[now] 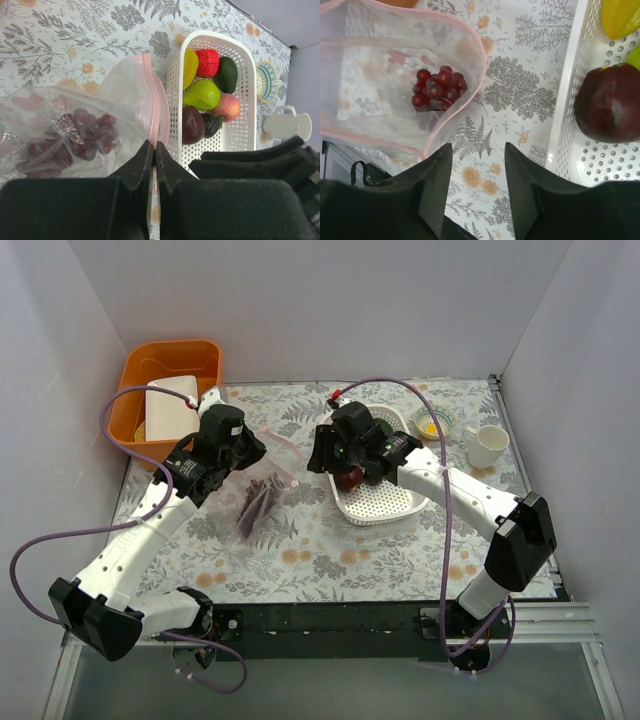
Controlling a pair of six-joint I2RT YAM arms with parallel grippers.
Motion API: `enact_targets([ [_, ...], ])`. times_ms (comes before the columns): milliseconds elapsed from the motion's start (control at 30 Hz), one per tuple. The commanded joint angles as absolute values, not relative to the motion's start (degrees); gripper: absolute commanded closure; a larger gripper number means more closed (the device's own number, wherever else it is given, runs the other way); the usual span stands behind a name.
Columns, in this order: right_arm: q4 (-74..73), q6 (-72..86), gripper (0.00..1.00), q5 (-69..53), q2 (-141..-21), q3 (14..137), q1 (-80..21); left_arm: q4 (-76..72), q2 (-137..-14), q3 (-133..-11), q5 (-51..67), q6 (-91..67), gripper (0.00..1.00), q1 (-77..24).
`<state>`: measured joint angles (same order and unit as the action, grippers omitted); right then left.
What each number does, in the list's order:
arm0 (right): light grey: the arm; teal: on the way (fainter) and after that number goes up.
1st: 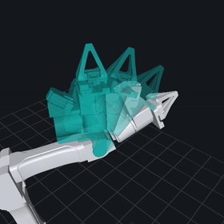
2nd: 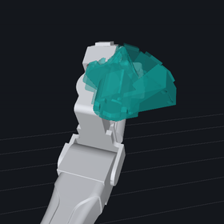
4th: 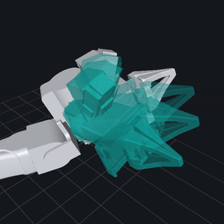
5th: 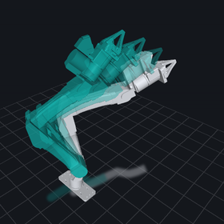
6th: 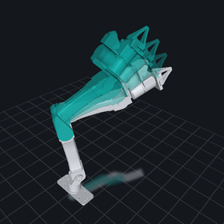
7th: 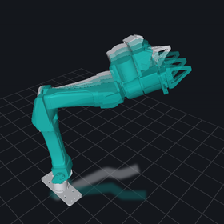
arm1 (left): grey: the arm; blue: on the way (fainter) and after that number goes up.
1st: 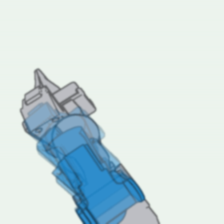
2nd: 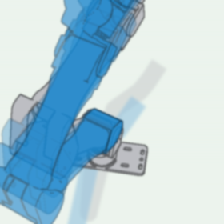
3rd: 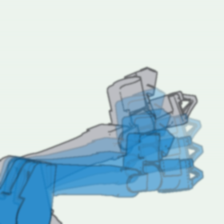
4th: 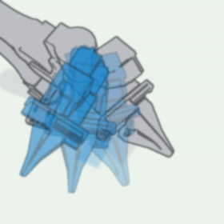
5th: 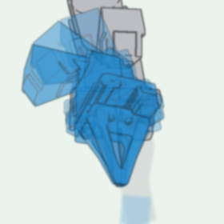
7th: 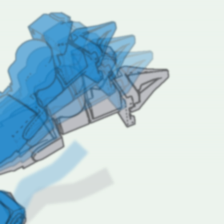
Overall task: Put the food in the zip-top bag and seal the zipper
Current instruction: Adjust the zipper food storage bag at the center of the board.
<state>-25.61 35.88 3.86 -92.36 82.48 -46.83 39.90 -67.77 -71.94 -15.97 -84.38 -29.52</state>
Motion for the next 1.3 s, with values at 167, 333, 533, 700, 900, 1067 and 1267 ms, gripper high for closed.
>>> enact_targets([
  [167,-13.01,37.71,0.32,-14.58,-94.91,77.78,-39.29,38.24,-64.69,-70.75,-12.31,-83.14,1.0,-29.36],
  [333,-10.81,38.49,0.32,-18.72,-97.03,79.45,-37.27,37.79,-64.6,-69.87,-10.99,-83.41,1.0,-29.36],
  [533,-11.42,39.29,0.33,-22.05,-102.03,82.79,-37.27,37.27,-64.78,-69.7,-10.02,-83.58,1.0,-29.36],
  [700,-13.62,39.37,0.36,-23.2,-105.73,84.55,-37.27,37.35,-64.07,-69.43,-9.93,-83.76,1.0,-29.36],
  [900,-11.96,38.85,0.98,-25.75,-105.38,85.43,-37.27,38.06,-63.9,-69.17,-10.72,-83.67,1.0,-29.36],
  [1067,-10.73,37.53,0.99,-27.07,-100.12,87.36,-37.7,40.69,-63.72,-71.36,-13.97,-81.75,1.0,-29.27],
  [1267,-18.6,31.65,0.99,-25.32,-96.06,102.37,-40.69,48.34,-65.92,-84.8,-19.25,-78.68,1.0,-25.32],
])
